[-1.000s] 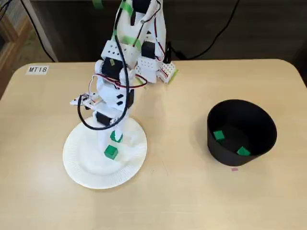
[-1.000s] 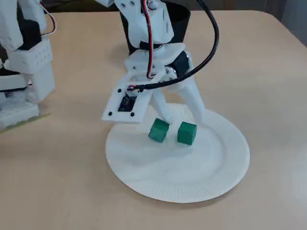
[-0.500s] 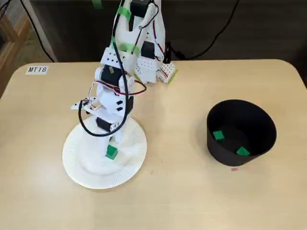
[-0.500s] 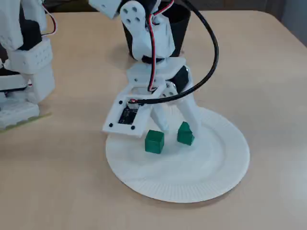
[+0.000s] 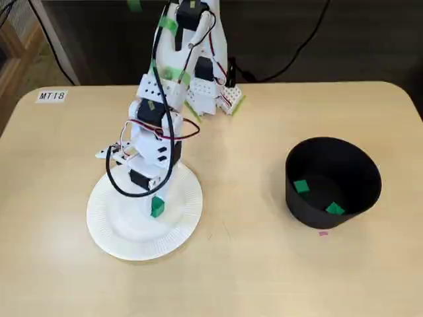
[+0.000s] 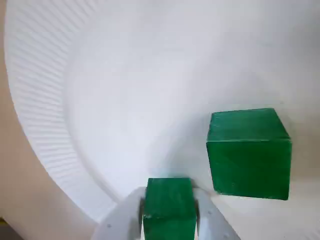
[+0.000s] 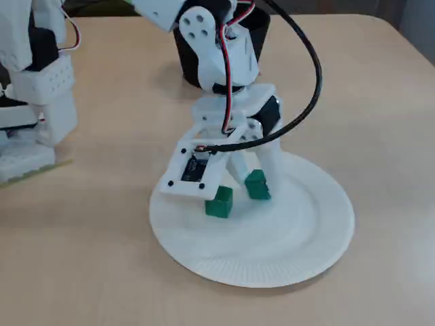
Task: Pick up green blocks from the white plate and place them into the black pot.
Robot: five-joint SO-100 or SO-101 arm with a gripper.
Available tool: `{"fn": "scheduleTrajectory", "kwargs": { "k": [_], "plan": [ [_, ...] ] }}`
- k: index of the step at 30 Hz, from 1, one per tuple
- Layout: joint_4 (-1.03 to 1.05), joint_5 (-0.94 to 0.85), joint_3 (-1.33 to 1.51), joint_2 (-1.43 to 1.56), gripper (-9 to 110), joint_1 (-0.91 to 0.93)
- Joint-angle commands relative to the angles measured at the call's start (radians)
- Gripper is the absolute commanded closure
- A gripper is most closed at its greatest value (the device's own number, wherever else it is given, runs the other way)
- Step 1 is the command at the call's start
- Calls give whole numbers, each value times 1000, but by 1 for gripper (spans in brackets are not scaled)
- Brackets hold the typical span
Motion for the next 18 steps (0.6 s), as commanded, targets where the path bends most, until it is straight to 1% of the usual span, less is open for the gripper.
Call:
{"fn": "scheduleTrajectory", "kwargs": {
  "k": [1,5,9,14,18],
  "plan": [
    [-14,-2,-77,106,104,-14],
    [-55,-49,-167,258,104,-63],
    [-48,-57,-219,449,104,-204],
    [9,-74,-202,664,104,-514],
    [141,-161,-187,687,104,-804]
  ]
}}
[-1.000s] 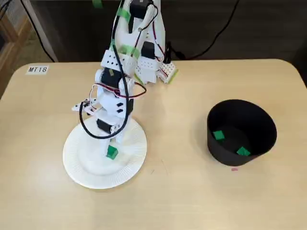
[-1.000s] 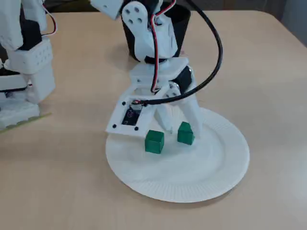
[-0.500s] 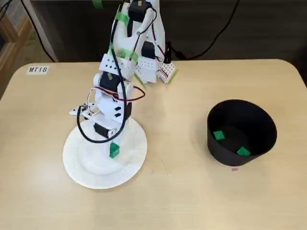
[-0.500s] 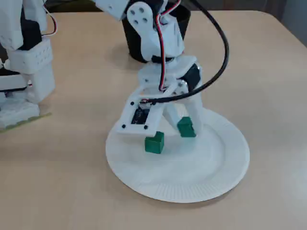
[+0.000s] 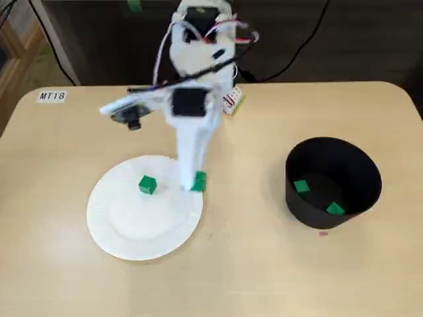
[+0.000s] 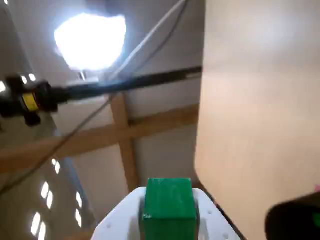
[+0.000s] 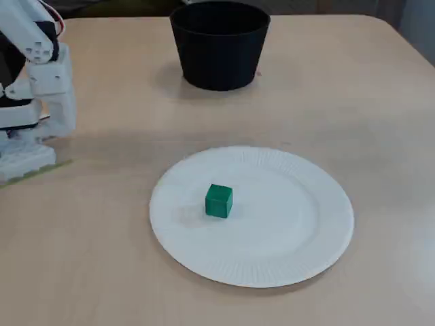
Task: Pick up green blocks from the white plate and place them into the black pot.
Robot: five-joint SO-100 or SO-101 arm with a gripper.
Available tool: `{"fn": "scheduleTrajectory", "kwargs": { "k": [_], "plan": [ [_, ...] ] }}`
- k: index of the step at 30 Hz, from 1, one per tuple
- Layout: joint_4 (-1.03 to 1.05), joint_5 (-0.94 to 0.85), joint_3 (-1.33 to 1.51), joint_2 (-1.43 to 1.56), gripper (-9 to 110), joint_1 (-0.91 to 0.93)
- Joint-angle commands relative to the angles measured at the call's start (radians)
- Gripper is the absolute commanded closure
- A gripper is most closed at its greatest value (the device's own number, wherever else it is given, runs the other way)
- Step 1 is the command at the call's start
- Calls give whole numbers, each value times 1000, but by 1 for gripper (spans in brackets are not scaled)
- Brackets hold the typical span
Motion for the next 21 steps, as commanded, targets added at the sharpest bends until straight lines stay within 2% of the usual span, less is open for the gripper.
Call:
{"fn": "scheduleTrajectory", "kwargs": {
  "k": [1,5,10,14,21],
  "plan": [
    [78,-60,0,40,104,-250],
    [80,-78,118,12,104,-431],
    [66,-72,221,-49,104,-532],
    [-15,-74,255,-120,104,-560],
    [-238,-64,311,-192,104,-499]
  ]
}}
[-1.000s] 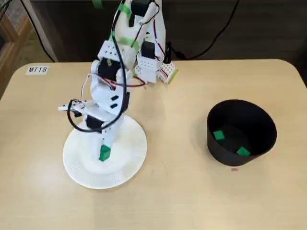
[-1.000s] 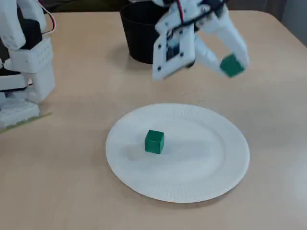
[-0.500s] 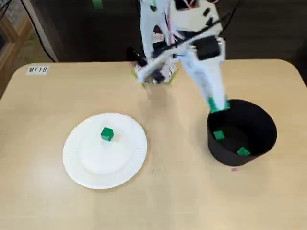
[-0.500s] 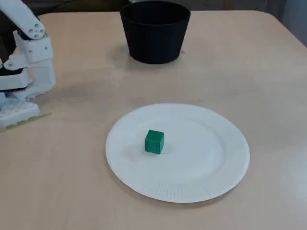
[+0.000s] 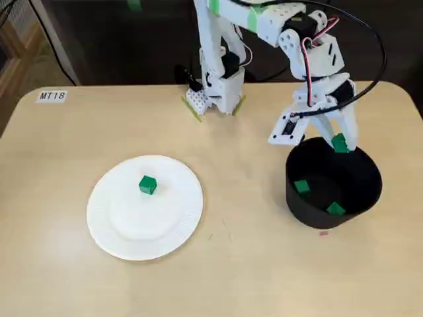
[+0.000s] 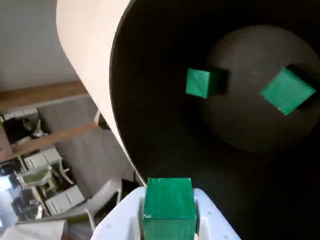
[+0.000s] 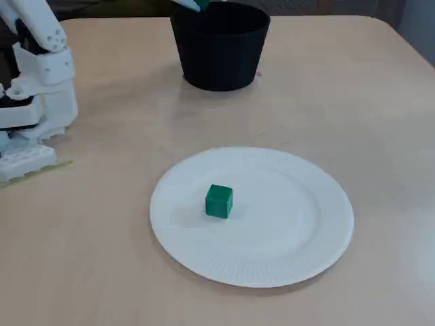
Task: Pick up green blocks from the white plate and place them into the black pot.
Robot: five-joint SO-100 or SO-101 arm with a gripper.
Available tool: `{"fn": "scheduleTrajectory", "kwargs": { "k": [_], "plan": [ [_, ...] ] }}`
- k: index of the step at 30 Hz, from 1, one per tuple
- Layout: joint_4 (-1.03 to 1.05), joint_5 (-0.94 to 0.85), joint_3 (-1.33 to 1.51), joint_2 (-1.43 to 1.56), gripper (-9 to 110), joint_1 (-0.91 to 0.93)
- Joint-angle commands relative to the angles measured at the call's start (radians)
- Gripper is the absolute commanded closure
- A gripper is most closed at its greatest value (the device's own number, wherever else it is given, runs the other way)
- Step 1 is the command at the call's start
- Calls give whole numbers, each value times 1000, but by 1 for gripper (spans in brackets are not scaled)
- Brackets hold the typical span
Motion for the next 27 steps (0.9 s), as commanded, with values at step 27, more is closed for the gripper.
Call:
{"fn": "scheduleTrajectory", "kwargs": {
  "k": [27],
  "plan": [
    [-140,-35,95,124,104,245]
  ]
}}
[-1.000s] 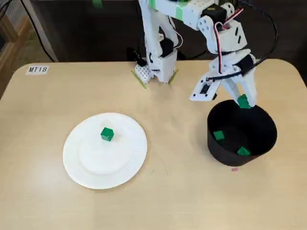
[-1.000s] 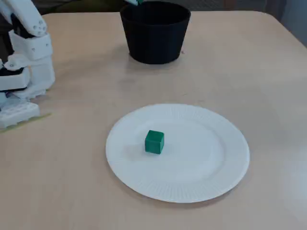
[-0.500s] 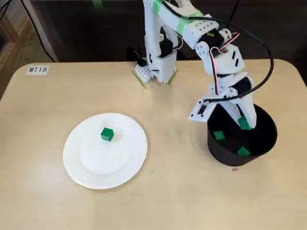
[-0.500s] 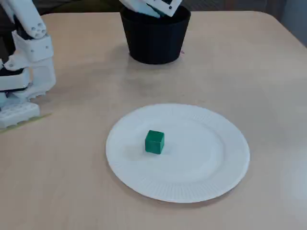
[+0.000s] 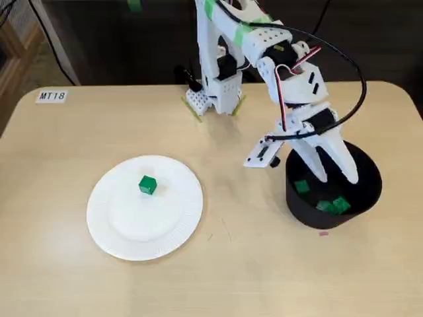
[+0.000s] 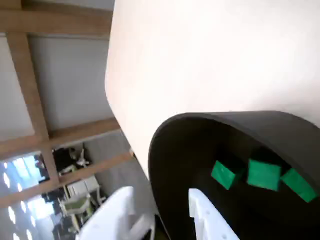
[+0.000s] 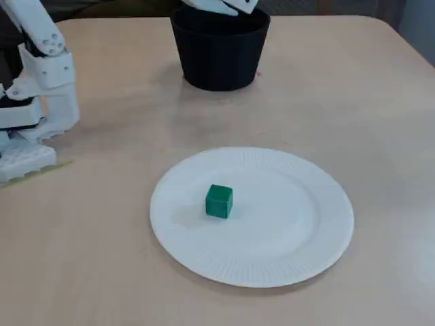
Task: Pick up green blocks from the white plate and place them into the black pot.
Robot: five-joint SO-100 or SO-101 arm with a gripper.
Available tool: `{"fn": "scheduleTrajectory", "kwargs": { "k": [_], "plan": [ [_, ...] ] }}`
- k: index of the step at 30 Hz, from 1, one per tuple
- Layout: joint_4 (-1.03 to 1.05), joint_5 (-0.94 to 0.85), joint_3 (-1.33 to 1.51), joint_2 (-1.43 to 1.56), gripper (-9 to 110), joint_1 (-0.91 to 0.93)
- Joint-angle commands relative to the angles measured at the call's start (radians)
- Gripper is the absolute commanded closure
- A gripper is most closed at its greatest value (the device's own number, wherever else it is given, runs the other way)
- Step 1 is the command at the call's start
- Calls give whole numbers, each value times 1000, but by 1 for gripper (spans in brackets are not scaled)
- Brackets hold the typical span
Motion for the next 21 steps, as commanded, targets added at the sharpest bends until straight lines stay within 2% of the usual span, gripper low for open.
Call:
{"fn": "scheduleTrajectory", "kwargs": {
  "k": [1,6,13,16,21],
  "plan": [
    [97,3,-11,97,104,55],
    [468,55,-20,252,104,275],
    [805,155,-5,347,104,652],
    [857,166,14,354,104,762],
    [807,137,21,313,104,907]
  ]
}}
